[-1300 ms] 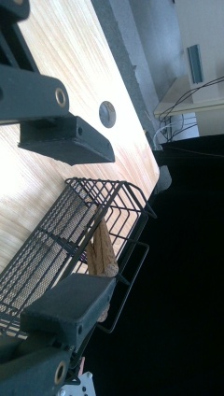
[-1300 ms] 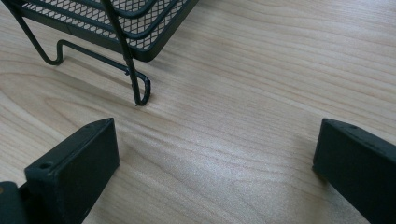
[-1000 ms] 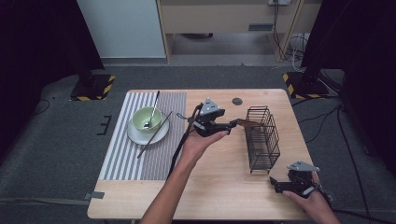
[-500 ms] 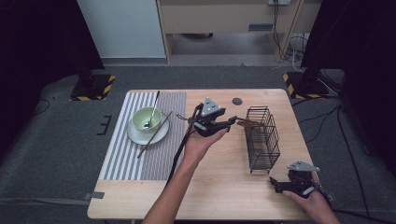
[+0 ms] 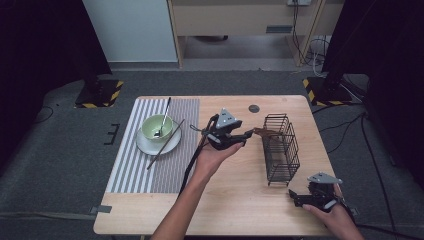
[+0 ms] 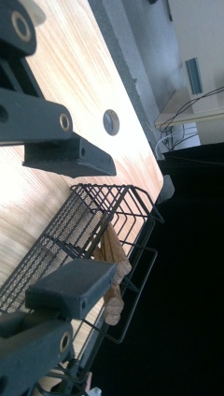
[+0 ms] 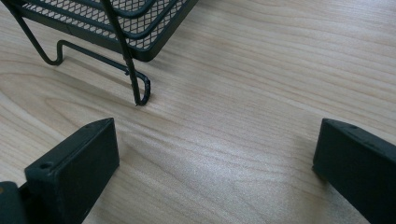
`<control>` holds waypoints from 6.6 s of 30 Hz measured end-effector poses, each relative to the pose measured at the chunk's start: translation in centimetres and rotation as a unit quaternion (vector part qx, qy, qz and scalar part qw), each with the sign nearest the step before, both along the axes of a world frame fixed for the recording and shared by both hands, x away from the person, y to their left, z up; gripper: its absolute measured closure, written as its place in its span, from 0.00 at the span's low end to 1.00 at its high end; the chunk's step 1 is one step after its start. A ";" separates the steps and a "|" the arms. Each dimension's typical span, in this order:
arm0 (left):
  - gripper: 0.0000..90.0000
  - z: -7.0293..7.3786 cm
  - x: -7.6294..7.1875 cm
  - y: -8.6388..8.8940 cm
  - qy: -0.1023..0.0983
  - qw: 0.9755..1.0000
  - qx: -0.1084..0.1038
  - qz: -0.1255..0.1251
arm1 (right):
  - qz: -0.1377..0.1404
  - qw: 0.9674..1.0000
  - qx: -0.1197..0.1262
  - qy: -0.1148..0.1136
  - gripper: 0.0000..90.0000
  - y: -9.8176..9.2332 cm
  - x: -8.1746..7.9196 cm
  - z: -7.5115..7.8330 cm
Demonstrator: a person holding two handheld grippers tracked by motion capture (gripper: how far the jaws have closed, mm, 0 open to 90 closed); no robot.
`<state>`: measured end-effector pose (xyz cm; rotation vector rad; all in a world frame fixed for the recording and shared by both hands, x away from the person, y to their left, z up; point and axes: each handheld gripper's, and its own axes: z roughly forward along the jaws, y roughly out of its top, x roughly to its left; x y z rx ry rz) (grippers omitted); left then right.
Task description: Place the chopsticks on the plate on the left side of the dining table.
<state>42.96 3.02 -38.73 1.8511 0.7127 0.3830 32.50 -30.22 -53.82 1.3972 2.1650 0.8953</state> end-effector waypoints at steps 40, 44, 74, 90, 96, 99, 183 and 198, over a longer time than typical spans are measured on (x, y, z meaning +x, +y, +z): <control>0.72 2.4 2.3 -2.4 0.047 0.998 0.039 -0.006 | 0.001 1.000 -0.001 0.000 0.00 0.0 0.0 0.0; 0.73 2.3 2.6 -2.8 0.065 0.997 0.044 -0.005 | 0.001 1.000 -0.001 0.000 0.00 0.0 0.0 0.0; 0.93 2.3 2.8 -4.0 0.088 0.995 0.040 0.014 | 0.002 1.000 0.001 0.000 0.00 0.0 -0.1 0.0; 0.93 2.6 2.3 -1.4 0.080 0.997 0.008 0.006 | 0.001 1.000 0.001 0.000 0.00 0.0 -0.1 0.0; 0.93 2.5 2.1 -0.1 0.079 0.997 -0.017 0.000 | 0.001 1.000 0.001 0.000 0.00 0.0 -0.1 0.0; 0.93 2.5 2.0 0.5 0.081 0.996 -0.028 -0.003 | 0.001 1.000 0.001 0.000 0.00 0.0 -0.1 0.0; 0.93 2.0 1.1 8.8 0.046 0.969 -0.227 0.088 | 0.001 1.000 0.002 0.000 0.00 0.0 -0.1 0.0; 0.93 1.2 0.6 11.5 0.043 0.966 -0.227 0.119 | 0.001 1.000 0.002 0.000 0.00 0.0 -0.1 0.0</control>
